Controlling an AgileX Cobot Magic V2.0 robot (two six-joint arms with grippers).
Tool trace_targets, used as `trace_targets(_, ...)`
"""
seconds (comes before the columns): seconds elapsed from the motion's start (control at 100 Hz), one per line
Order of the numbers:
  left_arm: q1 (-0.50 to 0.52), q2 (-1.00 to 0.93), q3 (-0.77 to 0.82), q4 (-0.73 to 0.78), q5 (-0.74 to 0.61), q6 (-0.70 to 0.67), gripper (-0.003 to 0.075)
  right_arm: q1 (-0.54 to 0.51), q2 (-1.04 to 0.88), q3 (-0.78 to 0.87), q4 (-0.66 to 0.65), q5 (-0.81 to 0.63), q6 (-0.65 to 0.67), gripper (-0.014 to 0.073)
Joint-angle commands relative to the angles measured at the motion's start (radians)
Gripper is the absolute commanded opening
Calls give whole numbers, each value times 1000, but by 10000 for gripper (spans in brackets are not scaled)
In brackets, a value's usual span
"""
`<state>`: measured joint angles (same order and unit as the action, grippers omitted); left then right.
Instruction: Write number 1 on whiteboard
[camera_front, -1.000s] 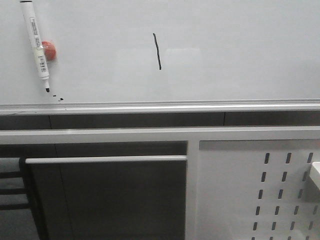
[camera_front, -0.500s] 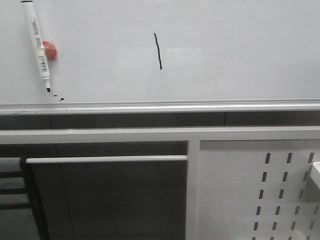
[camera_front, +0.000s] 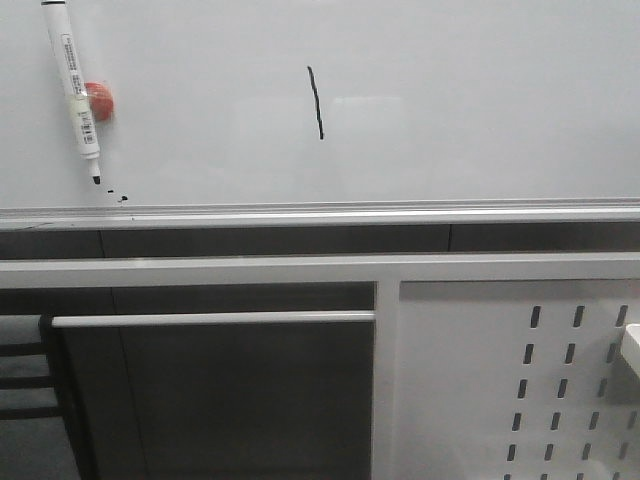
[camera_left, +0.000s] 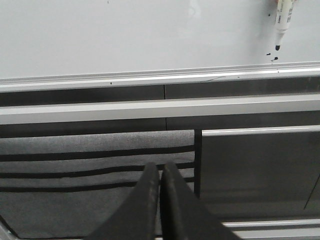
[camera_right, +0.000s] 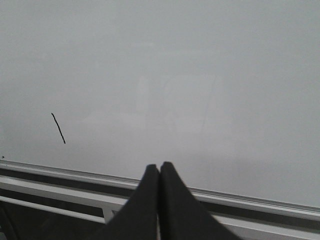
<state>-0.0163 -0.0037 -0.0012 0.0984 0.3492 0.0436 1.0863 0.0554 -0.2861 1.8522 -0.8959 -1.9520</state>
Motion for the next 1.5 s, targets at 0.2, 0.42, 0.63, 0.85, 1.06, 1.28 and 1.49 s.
trace_targets(0.2, -7, -30, 26, 3, -45, -3, -21, 0, 12, -22, -23, 35, -9, -69)
trace_targets(0.42, -7, -30, 26, 3, -45, -3, -21, 0, 12, -22, -23, 112, -11, -69)
trace_targets(0.63, -7, -30, 26, 3, -45, -3, -21, 0, 12, -22, -23, 268, -63, -69)
trace_targets(0.85, -7, -30, 26, 3, -45, -3, -21, 0, 12, -20, -48, 357, -100, -69)
trace_targets(1.06, -7, -30, 26, 3, -45, -3, -21, 0, 12, -20, -120, 379, -100, -69)
trace_targets(1.28, -7, -30, 26, 3, -45, -3, -21, 0, 40, 5, -298, 415, -41, -69)
trace_targets(1.49, -7, -30, 26, 3, -45, -3, -21, 0, 103, 82, -1218, 414, 535, -69)
